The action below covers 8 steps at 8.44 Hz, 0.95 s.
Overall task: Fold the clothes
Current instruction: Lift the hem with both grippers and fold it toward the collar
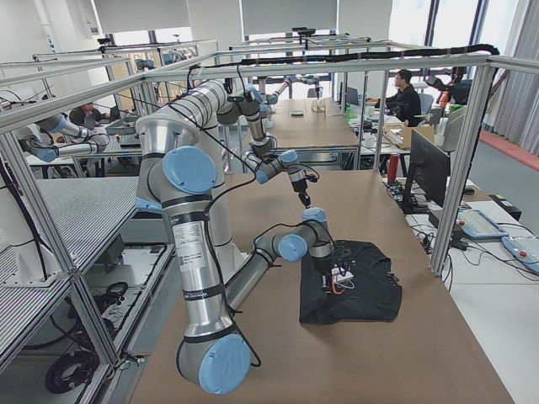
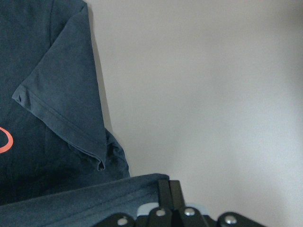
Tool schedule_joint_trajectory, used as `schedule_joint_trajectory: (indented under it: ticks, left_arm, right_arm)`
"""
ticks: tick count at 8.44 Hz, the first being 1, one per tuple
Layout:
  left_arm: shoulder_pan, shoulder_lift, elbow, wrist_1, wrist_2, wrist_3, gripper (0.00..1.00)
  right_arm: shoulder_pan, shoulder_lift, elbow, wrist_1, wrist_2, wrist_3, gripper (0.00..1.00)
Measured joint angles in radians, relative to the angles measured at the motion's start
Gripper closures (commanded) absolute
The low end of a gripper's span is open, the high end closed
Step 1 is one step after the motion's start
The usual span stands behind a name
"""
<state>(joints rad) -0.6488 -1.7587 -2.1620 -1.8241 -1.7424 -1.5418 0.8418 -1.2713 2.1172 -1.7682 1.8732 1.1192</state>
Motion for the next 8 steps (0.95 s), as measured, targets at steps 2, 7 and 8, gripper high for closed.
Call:
schedule_joint_trajectory:
  ticks: [2,7,8]
  left_arm:
    - [-0.014,-0.001,0.0,0.0,-0.001,0.0,1.0]
    - [-0.117,-0.137,0.177,-0.003,-0.005,0.035,1.0]
    - [-0.141,-0.19,0.248,-0.007,-0.007,0.051,1.0]
  right_arm:
    - [0.018,0.049,-0.051,0.005,-0.003,-0.004,1.0]
    - [0.089,0.246,-0.359,0.135,-0.023,-0.009,1.0]
    - [0.094,0.272,-0.42,0.175,-0.03,-0.009,1.0]
